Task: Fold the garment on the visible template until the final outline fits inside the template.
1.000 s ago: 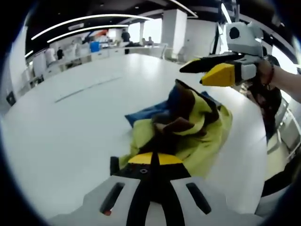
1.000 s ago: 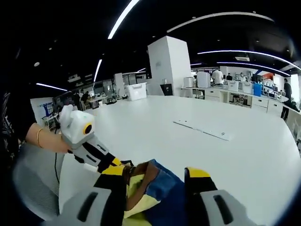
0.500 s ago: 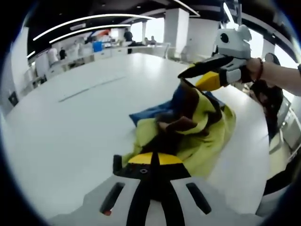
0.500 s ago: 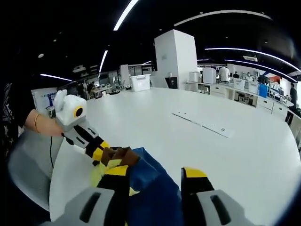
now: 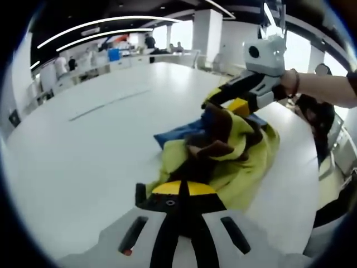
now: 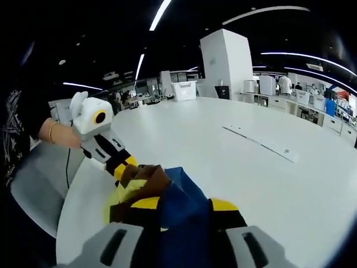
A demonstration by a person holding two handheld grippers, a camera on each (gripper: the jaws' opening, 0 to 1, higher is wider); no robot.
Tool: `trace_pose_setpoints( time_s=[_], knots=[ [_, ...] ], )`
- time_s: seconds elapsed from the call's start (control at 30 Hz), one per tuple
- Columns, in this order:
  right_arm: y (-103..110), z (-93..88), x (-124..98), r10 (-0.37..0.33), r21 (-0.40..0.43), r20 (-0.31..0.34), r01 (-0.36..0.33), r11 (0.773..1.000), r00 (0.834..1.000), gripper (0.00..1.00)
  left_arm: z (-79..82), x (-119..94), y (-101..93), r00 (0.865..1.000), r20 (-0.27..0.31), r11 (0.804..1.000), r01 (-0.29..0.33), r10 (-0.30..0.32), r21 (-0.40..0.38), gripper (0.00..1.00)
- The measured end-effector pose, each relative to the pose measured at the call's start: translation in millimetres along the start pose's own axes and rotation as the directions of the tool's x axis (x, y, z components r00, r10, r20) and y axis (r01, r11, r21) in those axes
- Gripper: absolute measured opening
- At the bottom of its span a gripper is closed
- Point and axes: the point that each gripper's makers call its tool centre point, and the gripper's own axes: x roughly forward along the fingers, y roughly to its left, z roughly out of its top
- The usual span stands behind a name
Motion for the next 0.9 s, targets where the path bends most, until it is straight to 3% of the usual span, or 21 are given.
trace_pose_setpoints(
  time_s=[0.27, 0.57, 0.63, 0.9],
  knots=[
    [-3.7, -7.2, 10.6, 0.031, 0.041, -0.022, -0.03, 0.999, 0.999, 0.21, -0.6, 1.9, 0.6, 1.0, -0.008, 1.0, 0.006, -0.006, 0.014, 0.0],
    [-8.1, -16.6, 11.4, 0.02, 0.054, -0.064, -0.016, 0.998, 0.998, 0.07, -0.9, 2.9, 1.0, 1.0, -0.011, 1.0, 0.011, -0.011, 0.017, 0.0],
    [-11.2, -17.0, 10.6, 0.004, 0.051, -0.066, -0.001, 0.999, 0.998, 0.0, -1.0, 3.1, 1.0, 1.0, -0.012, 1.0, 0.011, -0.011, 0.018, 0.0],
    [-9.4, -20.6, 6.3, 0.005, 0.036, -0.092, -0.002, 0.999, 0.996, 0.0, -0.4, 1.3, 1.0, 1.0, -0.008, 1.0, 0.008, -0.007, 0.015, 0.0]
  ],
)
